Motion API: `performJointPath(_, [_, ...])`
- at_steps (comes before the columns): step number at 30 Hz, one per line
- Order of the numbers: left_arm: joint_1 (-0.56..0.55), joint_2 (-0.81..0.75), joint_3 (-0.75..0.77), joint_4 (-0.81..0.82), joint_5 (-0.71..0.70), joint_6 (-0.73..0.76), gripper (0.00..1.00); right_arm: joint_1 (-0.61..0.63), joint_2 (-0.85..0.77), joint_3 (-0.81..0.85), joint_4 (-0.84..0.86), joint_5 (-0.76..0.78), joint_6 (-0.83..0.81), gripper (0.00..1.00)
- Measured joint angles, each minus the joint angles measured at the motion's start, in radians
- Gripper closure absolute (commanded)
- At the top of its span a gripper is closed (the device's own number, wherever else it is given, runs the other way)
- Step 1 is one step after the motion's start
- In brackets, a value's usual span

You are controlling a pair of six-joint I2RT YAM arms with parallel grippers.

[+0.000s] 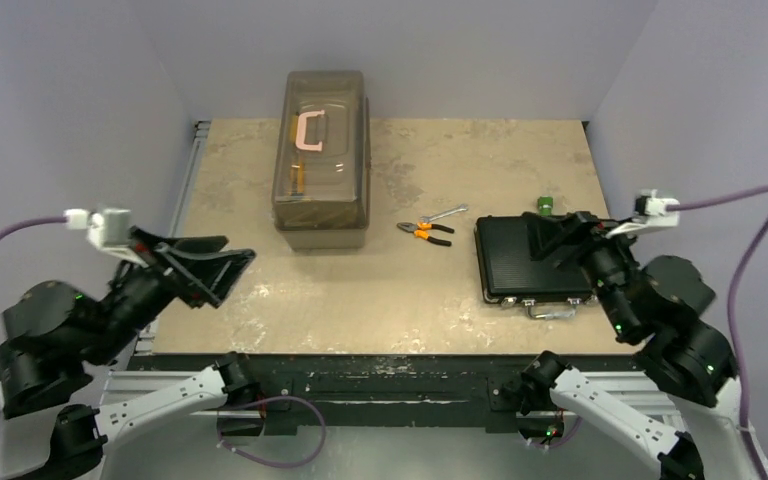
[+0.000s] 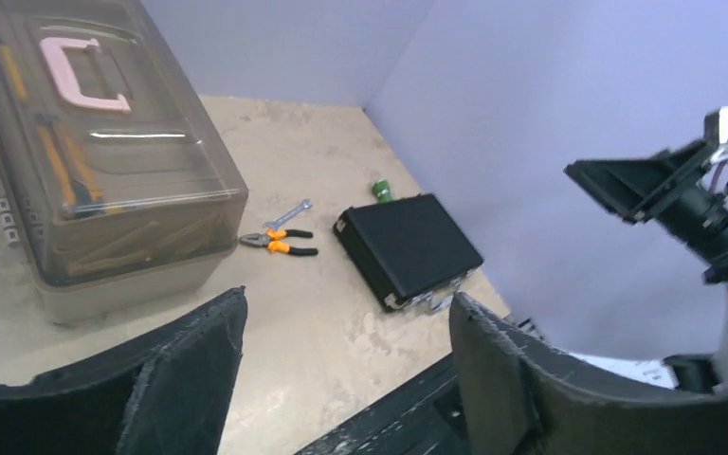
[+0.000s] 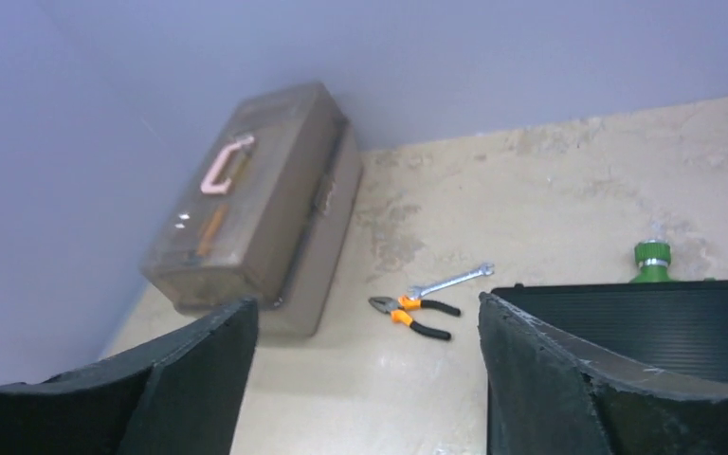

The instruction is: Pack up texas hold em set

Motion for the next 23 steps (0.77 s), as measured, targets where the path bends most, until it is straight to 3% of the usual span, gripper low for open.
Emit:
performJointPath(7, [0.0,-0.171,0.077,-0.074,-0.096,0.014,0.0,0.0,-0.057,0.085,-0.008,0.08,-0.11,0.01])
performJointPath(14, [0.001,-0.191,0.118,-0.094,-0.135,0.039,0.0,0.0,-0.107,0.122,-0.05,0.187,-0.165,0.01])
performJointPath(23, [0.001,-0.212,0.135,-0.099,-0.166,0.047,0.0,0.0,-0.271,0.097,0.033,0.231,-0.182,0.01])
